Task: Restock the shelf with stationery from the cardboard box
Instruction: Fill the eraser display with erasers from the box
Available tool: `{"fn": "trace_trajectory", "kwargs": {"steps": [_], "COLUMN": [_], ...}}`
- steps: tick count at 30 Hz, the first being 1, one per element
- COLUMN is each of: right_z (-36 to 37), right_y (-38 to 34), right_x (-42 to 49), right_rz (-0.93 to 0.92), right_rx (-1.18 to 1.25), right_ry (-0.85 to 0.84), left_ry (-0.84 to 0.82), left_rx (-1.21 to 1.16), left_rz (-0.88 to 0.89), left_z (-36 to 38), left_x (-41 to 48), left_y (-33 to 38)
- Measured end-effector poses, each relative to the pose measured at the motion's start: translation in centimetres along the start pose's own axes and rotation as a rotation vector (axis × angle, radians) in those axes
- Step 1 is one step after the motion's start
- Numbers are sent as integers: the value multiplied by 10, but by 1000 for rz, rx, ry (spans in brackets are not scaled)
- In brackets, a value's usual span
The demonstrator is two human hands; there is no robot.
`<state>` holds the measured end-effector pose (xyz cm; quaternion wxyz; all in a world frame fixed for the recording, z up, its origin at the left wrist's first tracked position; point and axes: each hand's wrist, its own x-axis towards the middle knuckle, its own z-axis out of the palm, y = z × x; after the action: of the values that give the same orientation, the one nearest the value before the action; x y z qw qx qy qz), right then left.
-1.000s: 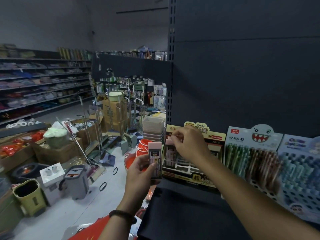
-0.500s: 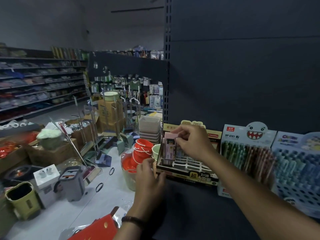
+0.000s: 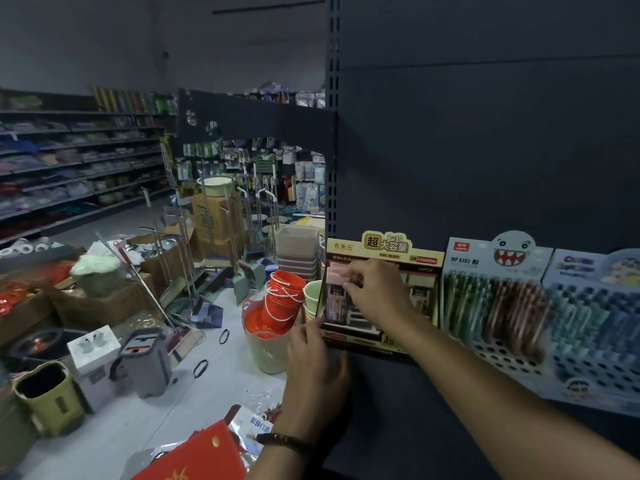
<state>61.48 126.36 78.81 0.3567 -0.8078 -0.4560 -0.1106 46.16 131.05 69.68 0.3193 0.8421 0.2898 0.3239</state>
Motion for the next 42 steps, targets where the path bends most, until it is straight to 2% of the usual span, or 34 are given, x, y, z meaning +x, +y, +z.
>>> {"fn": "trace_trajectory", "kwargs": {"steps": [7, 13, 16, 19, 22, 25, 30, 36, 39, 42], "right_z": [-5, -46, -83, -132, -189, -250, -329, -368, -378, -379], "right_y": [-5, 9, 22, 43, 76, 105, 135, 123, 100, 78], "right_x": [-10, -62, -111, -177, -268, -381, -600, -867, -980, -1077], "right_rz": [69, 193, 222, 320, 443, 599, 997, 1508, 1773, 1963], "right_rx": [4, 64, 79, 70, -13, -155, -260, -202, -141, -71], "right_ry": [39, 42, 12, 13, 135, 234, 274, 316, 391, 477], "left_ry": [13, 22, -58, -229, -377, -479, -765, -1218, -1434, -1585], "left_rx": [57, 274, 252, 216, 233, 178, 106, 166, 195, 287], "left_rz": [21, 50, 255, 431, 511, 665, 874, 1162, 1288, 1455], "left_z": [2, -3, 6, 27, 63, 107, 186, 260, 288, 319], "left_x": [-1, -9, -30, -68, -123, -196, -361, -577, -671, -756], "left_y": [-2, 22, 49, 97, 161, 223, 300, 354, 369, 380]}}
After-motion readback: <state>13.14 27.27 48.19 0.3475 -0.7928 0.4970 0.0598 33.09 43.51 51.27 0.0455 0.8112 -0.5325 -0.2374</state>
